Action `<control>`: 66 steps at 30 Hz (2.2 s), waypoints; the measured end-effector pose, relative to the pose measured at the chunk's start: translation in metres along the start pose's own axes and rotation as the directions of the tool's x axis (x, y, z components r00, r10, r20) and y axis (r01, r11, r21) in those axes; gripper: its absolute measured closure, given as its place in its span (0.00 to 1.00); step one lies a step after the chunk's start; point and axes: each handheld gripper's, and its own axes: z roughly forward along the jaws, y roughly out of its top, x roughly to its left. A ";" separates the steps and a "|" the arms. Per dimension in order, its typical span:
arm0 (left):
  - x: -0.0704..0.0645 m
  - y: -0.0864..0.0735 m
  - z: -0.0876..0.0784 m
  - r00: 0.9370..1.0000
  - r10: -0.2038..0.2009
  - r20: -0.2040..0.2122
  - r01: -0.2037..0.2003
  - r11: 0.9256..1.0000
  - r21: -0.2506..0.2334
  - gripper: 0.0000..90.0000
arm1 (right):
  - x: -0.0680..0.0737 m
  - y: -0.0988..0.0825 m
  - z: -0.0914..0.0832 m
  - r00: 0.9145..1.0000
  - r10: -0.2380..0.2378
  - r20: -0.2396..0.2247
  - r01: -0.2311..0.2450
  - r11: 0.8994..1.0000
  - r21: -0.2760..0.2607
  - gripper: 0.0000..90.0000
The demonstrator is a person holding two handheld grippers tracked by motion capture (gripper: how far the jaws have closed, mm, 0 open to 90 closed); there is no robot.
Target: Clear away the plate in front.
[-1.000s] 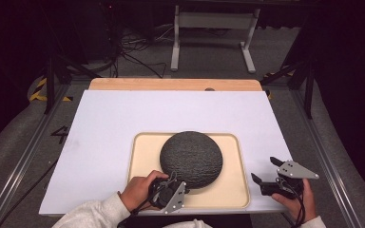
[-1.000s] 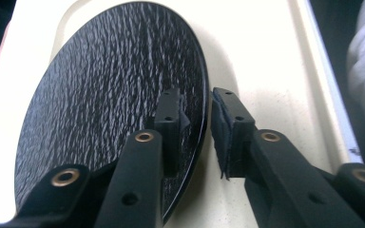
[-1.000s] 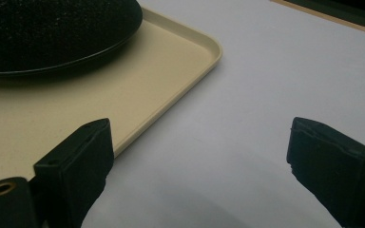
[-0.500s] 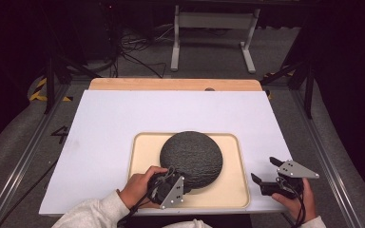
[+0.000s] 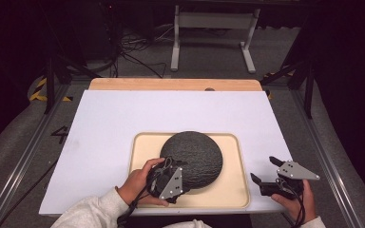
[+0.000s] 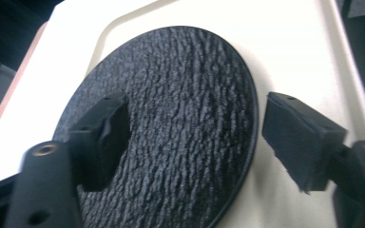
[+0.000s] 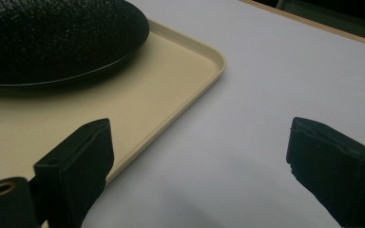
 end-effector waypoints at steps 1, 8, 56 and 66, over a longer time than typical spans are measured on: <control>0.003 -0.001 0.001 1.000 -0.004 0.006 0.004 1.000 -0.006 0.13 | 0.000 0.000 0.000 1.000 0.002 -0.001 -0.002 1.000 -0.001 0.10; 0.009 -0.005 0.000 1.000 -0.015 -0.001 0.015 1.000 0.016 0.11 | 0.000 0.000 0.001 1.000 0.001 -0.001 -0.001 1.000 0.002 0.10; 0.050 -0.066 -0.039 0.980 -0.119 -0.156 0.135 0.986 0.098 0.10 | 0.001 -0.001 0.002 1.000 -0.004 -0.004 0.004 1.000 0.011 0.10; 0.052 -0.087 -0.050 0.970 -0.164 -0.177 0.187 0.975 0.122 0.10 | 0.001 -0.001 0.002 1.000 -0.002 -0.003 0.002 1.000 0.014 0.10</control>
